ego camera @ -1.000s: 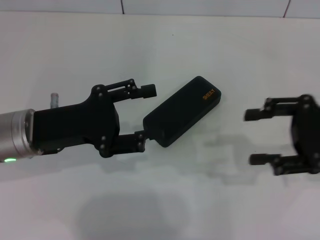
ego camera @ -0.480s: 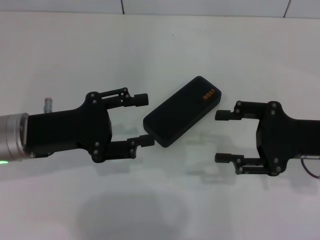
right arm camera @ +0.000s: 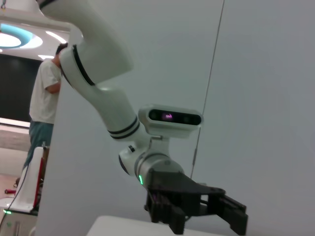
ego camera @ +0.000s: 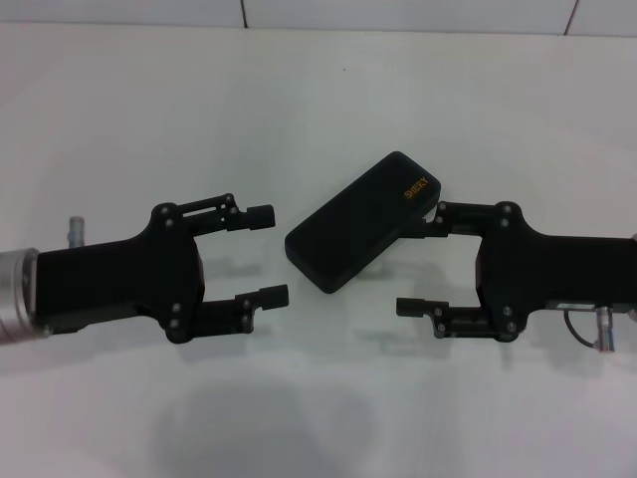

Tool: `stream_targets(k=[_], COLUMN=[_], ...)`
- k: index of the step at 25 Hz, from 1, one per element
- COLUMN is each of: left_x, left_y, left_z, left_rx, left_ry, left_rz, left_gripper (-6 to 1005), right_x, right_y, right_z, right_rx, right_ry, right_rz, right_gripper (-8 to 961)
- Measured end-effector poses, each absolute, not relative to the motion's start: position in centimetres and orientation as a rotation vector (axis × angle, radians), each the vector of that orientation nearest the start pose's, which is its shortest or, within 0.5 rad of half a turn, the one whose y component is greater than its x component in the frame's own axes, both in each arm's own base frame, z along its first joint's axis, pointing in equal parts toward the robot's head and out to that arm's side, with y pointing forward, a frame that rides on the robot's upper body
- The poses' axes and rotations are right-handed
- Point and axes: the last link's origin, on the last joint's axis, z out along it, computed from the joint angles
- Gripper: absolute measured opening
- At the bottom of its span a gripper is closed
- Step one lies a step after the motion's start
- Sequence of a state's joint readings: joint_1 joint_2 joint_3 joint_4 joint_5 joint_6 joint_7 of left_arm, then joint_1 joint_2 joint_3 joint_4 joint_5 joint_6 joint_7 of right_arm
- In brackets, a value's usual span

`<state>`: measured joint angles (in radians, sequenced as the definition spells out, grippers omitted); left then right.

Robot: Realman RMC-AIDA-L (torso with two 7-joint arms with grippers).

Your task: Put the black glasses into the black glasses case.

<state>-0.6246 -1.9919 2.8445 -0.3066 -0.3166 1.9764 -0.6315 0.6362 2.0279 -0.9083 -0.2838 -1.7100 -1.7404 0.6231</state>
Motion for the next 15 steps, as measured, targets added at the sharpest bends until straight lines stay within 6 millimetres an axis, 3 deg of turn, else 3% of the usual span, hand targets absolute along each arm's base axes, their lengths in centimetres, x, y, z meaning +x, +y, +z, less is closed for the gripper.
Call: stream_targets(k=[15], left_x=[-27.32], left_y=[26.45], left_z=[0.43], left_rx=[-2.709], left_ry=[0.000], left_rz=[-1.095], left_gripper=[753], right_x=[21.50], right_y=[30.52], right_z=[-3.66], right_rx=[-2.778], right_ry=[-0.300], right_rz=[1.058], right_gripper=[662])
